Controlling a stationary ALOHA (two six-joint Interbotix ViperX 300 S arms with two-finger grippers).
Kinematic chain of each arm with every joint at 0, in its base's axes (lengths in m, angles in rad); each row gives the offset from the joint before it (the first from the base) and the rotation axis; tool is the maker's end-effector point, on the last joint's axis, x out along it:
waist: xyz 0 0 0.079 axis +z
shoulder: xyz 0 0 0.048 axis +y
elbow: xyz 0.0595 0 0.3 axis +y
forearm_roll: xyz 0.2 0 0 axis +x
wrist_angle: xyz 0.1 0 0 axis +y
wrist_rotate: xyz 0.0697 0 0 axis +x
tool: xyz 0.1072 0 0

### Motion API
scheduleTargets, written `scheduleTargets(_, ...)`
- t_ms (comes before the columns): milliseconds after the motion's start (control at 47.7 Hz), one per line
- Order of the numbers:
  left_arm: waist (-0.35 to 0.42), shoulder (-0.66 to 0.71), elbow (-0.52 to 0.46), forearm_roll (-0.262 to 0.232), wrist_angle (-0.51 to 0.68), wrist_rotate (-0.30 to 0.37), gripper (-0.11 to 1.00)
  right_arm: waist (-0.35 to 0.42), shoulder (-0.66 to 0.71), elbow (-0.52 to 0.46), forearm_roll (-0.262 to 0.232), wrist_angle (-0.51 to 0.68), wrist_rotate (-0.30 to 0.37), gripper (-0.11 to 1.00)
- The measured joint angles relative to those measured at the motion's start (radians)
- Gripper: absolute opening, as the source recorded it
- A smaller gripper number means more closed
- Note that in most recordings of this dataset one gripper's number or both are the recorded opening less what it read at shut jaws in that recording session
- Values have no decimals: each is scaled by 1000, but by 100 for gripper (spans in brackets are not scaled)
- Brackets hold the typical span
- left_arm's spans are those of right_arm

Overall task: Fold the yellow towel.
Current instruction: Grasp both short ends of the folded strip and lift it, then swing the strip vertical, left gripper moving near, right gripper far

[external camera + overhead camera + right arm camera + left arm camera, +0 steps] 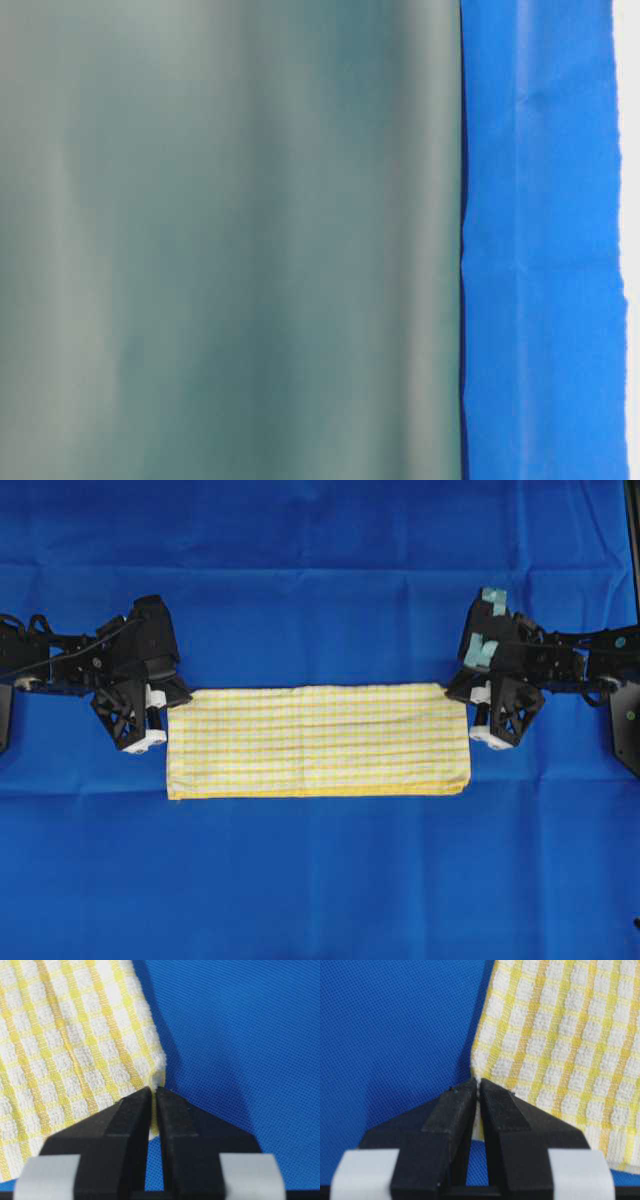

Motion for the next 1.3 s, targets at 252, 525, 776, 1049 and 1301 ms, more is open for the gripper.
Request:
scheduleTargets(252, 2, -32, 8, 0, 35, 5, 2, 3, -34, 0, -2, 3, 0, 3)
scheduleTargets(525, 11, -135, -12, 3, 127, 9, 2, -2, -156, 0, -5, 60, -14, 3)
scheduleTargets(776, 11, -304, -80, 5, 264, 9, 2, -17, -331, -12, -12, 178, -15, 3)
scheduleTargets(1049, 11, -469, -130, 6, 324, 21, 2, -17, -505, -32, -25, 288, -17, 3)
scheduleTargets(1301, 12, -492, -130, 6, 318, 20, 2, -18, -523, -32, -37, 281, -15, 3)
